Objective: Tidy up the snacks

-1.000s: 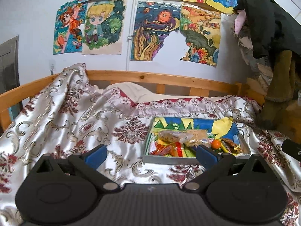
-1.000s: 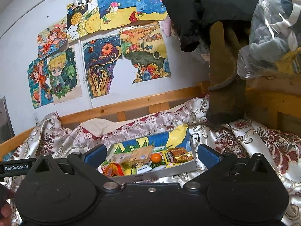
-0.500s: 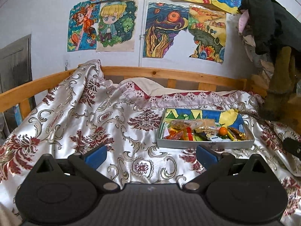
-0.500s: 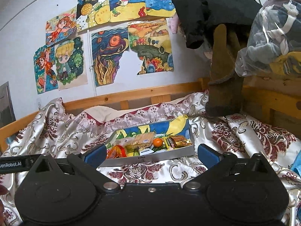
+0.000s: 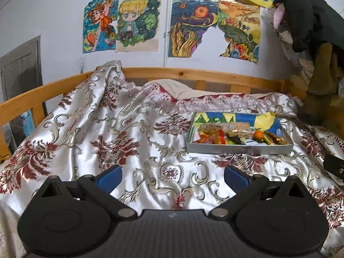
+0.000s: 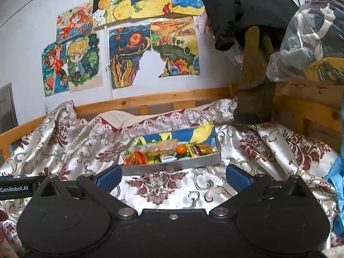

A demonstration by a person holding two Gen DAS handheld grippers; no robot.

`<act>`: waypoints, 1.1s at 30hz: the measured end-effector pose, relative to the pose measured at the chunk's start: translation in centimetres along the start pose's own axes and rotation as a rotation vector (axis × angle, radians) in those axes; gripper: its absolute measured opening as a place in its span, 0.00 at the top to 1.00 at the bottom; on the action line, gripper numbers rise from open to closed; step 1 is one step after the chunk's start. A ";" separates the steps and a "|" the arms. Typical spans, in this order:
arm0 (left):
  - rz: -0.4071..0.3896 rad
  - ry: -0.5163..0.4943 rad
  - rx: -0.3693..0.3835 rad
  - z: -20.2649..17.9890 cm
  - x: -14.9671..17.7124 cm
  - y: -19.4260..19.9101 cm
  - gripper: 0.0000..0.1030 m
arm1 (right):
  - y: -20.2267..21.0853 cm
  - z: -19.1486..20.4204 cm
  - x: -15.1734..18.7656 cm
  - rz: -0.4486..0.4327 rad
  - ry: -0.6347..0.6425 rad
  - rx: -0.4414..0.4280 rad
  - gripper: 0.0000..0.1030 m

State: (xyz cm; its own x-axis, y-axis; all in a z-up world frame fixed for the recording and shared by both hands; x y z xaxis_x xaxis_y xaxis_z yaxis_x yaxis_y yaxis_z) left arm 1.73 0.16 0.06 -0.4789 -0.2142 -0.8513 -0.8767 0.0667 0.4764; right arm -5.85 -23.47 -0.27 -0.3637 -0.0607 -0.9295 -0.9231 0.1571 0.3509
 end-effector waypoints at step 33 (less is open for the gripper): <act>0.050 -0.047 -0.094 0.6 0.9 -1.4 0.00 | -2.3 1.3 1.0 0.122 0.060 0.031 0.01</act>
State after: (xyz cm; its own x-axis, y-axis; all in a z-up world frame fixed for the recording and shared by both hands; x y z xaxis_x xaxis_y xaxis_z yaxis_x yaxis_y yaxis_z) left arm 2.45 0.43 -1.51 -0.5251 -0.1669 -0.8345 -0.8448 -0.0160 0.5348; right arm -3.93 -22.62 -2.17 -0.4810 -0.0980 -0.8712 -0.8675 0.1970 0.4568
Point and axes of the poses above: each gripper's, at about its wrist camera, not at the fingertips, and y roughly against the way its jaws point, z to its left, x to its underside, the point moved 1 cm from there along -y, roughly the way its jaws point, and after that the axes turned 14 degrees about y, right-handed, at the moved point
